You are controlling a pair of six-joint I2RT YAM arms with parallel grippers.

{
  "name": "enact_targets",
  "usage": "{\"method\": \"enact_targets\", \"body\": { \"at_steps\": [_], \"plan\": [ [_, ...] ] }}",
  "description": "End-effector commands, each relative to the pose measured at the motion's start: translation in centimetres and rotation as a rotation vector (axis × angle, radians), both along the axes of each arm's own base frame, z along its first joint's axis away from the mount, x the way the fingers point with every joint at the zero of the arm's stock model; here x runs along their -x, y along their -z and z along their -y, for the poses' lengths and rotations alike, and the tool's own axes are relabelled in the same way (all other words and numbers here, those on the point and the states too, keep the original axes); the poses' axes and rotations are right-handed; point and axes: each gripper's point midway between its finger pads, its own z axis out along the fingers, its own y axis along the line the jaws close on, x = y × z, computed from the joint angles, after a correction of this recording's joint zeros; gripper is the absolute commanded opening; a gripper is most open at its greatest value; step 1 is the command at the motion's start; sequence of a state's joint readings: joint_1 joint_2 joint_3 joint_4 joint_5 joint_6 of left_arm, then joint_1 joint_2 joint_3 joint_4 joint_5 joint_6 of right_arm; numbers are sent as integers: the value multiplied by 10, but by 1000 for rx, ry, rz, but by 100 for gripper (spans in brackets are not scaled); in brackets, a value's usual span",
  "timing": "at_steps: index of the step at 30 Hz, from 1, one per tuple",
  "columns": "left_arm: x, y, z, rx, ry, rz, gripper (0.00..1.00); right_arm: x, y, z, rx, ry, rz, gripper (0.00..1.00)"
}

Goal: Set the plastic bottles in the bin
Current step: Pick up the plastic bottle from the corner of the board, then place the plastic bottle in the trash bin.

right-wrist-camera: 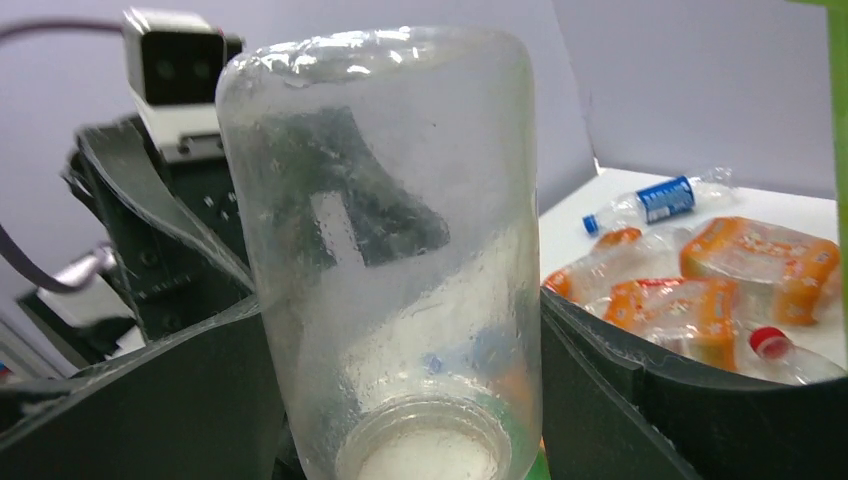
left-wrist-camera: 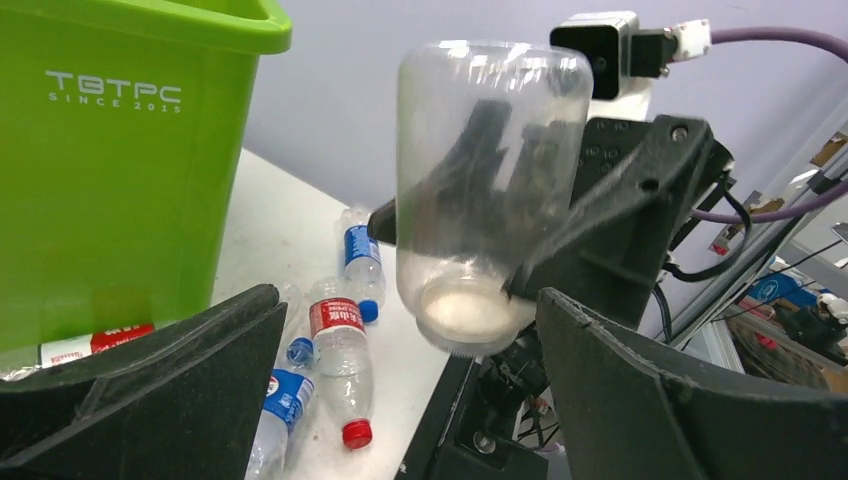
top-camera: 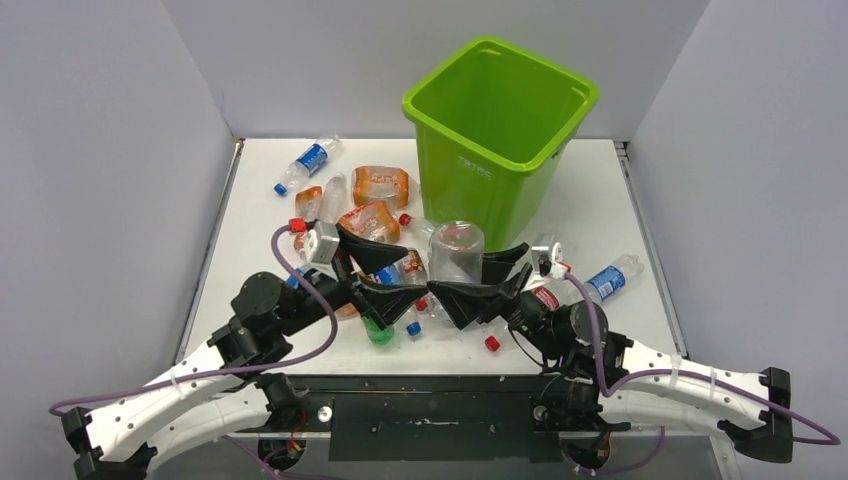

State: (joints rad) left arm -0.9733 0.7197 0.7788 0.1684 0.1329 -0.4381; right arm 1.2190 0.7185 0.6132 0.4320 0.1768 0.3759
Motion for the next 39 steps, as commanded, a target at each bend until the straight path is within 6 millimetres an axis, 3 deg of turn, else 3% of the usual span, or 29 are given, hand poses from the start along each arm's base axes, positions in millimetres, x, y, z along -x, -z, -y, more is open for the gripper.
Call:
{"method": "enact_targets", "body": {
  "at_steps": [1,11,26,32,39],
  "plan": [
    [9,-17,-6,93,24,67,96,12,-60,14,-286,-52,27,60],
    [38,-12,27,30,276,65,96,19,-66,-7,-360,-147,15,60],
    [55,-35,27,148,368,80,97,21,-64,-10,-404,-175,-1,60],
    [51,-41,30,186,366,64,99,20,-62,-13,-441,-184,-14,60],
    [51,-34,33,170,375,54,71,20,-60,-14,-471,-190,-24,59]
  ]
}}
